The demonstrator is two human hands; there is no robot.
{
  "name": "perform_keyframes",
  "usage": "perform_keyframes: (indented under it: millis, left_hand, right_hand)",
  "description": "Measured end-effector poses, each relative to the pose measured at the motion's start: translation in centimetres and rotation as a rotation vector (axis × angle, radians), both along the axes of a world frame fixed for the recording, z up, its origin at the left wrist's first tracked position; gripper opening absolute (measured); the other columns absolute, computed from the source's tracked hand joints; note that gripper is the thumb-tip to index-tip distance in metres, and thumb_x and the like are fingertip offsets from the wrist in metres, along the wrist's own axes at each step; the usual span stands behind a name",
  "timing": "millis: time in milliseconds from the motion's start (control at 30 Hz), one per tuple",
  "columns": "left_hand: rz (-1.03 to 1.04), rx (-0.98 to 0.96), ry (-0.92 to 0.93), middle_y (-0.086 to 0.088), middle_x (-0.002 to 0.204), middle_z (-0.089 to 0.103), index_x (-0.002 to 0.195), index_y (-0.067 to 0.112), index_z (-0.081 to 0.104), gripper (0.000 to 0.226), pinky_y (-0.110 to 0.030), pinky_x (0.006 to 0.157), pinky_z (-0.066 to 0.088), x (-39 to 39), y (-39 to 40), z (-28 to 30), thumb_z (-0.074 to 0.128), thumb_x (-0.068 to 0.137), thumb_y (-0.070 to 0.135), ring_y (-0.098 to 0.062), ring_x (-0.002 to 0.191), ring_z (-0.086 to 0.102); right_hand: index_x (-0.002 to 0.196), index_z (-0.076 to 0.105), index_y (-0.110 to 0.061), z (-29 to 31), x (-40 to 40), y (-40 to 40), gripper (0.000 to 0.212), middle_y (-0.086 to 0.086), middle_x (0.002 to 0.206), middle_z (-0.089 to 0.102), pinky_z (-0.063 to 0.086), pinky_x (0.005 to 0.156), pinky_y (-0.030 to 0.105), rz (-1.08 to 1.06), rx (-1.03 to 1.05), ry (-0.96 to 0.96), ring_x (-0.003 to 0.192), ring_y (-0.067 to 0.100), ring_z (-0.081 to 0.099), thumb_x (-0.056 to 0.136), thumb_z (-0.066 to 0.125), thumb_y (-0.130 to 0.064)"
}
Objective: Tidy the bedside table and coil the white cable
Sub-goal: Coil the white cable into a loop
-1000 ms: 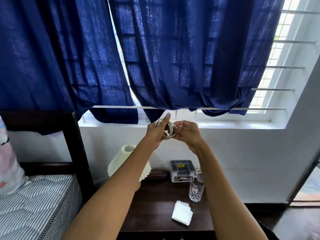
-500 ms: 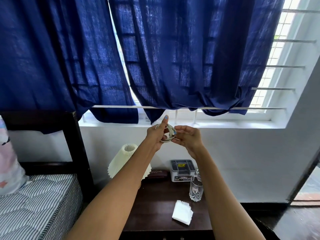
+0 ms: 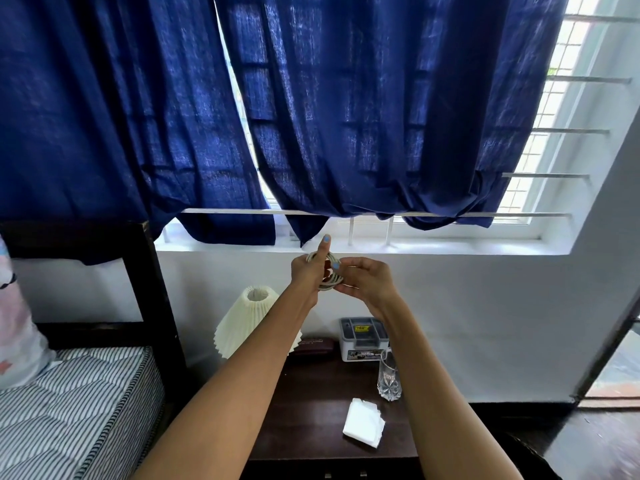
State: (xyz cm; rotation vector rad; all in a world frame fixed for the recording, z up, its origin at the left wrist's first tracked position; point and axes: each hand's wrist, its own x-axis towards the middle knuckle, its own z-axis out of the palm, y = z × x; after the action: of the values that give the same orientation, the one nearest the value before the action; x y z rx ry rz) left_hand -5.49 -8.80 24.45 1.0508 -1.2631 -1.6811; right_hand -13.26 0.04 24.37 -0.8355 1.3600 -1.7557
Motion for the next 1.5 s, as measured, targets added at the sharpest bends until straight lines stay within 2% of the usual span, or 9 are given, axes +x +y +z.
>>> perform_keyframes:
  millis: [200, 367, 567, 700, 933, 1033, 1167, 1300, 1500]
  left_hand:
    - [-0.075, -0.016, -0.041, -0.013, 0.103, 0.064, 0.104, 0.008, 0.055, 0.052, -0.035, 0.079, 0.056, 0.1, 0.1, -0.2, 0.058, 0.082, 0.055, -0.028, 0.094, 0.065]
    - [-0.080, 0.045, 0.012, -0.011, 0.079, 0.065, 0.084, 0.005, 0.062, 0.025, -0.034, 0.071, 0.056, 1.0, -0.2, -0.6, 0.068, 0.084, 0.029, -0.021, 0.067, 0.063]
    - [-0.126, 0.076, 0.020, -0.013, 0.078, 0.066, 0.085, 0.000, 0.063, 0.005, -0.031, 0.065, 0.057, 2.4, -0.2, -1.6, 0.067, 0.082, 0.003, -0.022, 0.068, 0.064]
    - [-0.152, 0.098, 0.037, -0.015, 0.080, 0.066, 0.086, -0.002, 0.063, 0.011, -0.034, 0.072, 0.057, 2.9, -0.1, -3.1, 0.062, 0.080, -0.011, -0.024, 0.070, 0.065]
    - [-0.132, 0.181, 0.030, -0.018, 0.088, 0.064, 0.102, -0.008, 0.060, 0.024, -0.032, 0.064, 0.059, 3.6, 0.2, -8.4, 0.063, 0.079, -0.012, -0.027, 0.080, 0.065]
    - [-0.107, 0.224, 0.019, -0.014, 0.080, 0.063, 0.082, -0.001, 0.059, 0.013, -0.033, 0.065, 0.057, 3.9, 0.8, -11.2, 0.061, 0.080, -0.013, -0.023, 0.075, 0.062]
    - [-0.095, 0.262, -0.007, -0.005, 0.059, 0.065, 0.076, 0.005, 0.057, 0.018, -0.022, 0.050, 0.056, 4.2, 1.5, -15.1, 0.060, 0.082, -0.012, -0.016, 0.064, 0.060]
    - [-0.064, 0.302, -0.050, -0.010, 0.076, 0.060, 0.079, 0.008, 0.054, 0.021, -0.022, 0.051, 0.056, 4.6, 1.9, -18.7, 0.060, 0.082, -0.012, -0.016, 0.068, 0.059]
    - [0.004, 0.367, -0.118, -0.013, 0.079, 0.062, 0.079, 0.007, 0.056, 0.019, -0.024, 0.051, 0.057, 5.1, 1.8, -22.9, 0.064, 0.080, -0.011, -0.019, 0.069, 0.062]
  right_hand:
    - [0.091, 0.062, -0.003, -1.3, -0.2, -0.7, 0.014, 0.021, 0.089, 0.068, 0.059, 0.066, 0.035, -0.136, 0.030, -0.020, 0.074, 0.030, 0.068, 0.080, 0.068, 0.003]
    - [0.102, 0.062, 0.004, -2.1, -0.7, -0.8, 0.025, 0.025, 0.094, 0.066, 0.058, 0.067, 0.035, -0.199, 0.045, -0.091, 0.080, 0.033, 0.067, 0.079, 0.069, 0.004]
    - [0.105, 0.063, 0.005, -3.4, -0.9, -0.8, 0.026, 0.025, 0.097, 0.067, 0.058, 0.074, 0.038, -0.247, 0.072, -0.138, 0.091, 0.036, 0.067, 0.079, 0.069, 0.004]
    - [0.103, 0.064, 0.003, -4.9, -0.7, -0.9, 0.025, 0.025, 0.099, 0.067, 0.059, 0.067, 0.033, -0.252, 0.110, -0.157, 0.090, 0.034, 0.067, 0.078, 0.070, 0.003]
    - [0.109, 0.061, 0.009, -9.9, -0.1, -0.8, 0.031, 0.018, 0.094, 0.064, 0.055, 0.046, 0.018, -0.235, 0.197, -0.144, 0.070, 0.020, 0.063, 0.080, 0.070, 0.001]
    - [0.109, 0.061, 0.011, -12.8, 0.1, -0.7, 0.028, 0.016, 0.087, 0.064, 0.056, 0.049, 0.017, -0.214, 0.250, -0.121, 0.067, 0.017, 0.061, 0.083, 0.066, 0.002]
    - [0.108, 0.062, 0.008, -16.7, 0.2, -0.6, 0.026, 0.018, 0.091, 0.063, 0.056, 0.063, 0.028, -0.182, 0.353, -0.123, 0.080, 0.024, 0.062, 0.084, 0.066, 0.002]
    - [0.099, 0.064, 0.002, -20.4, 0.4, -0.6, 0.020, 0.019, 0.094, 0.063, 0.055, 0.063, 0.032, -0.182, 0.441, -0.117, 0.078, 0.025, 0.062, 0.080, 0.069, 0.003]
    - [0.074, 0.062, -0.012, -24.0, 0.9, -0.9, 0.019, 0.012, 0.079, 0.064, 0.052, 0.055, 0.028, -0.189, 0.580, -0.054, 0.067, 0.019, 0.062, 0.075, 0.075, 0.001]
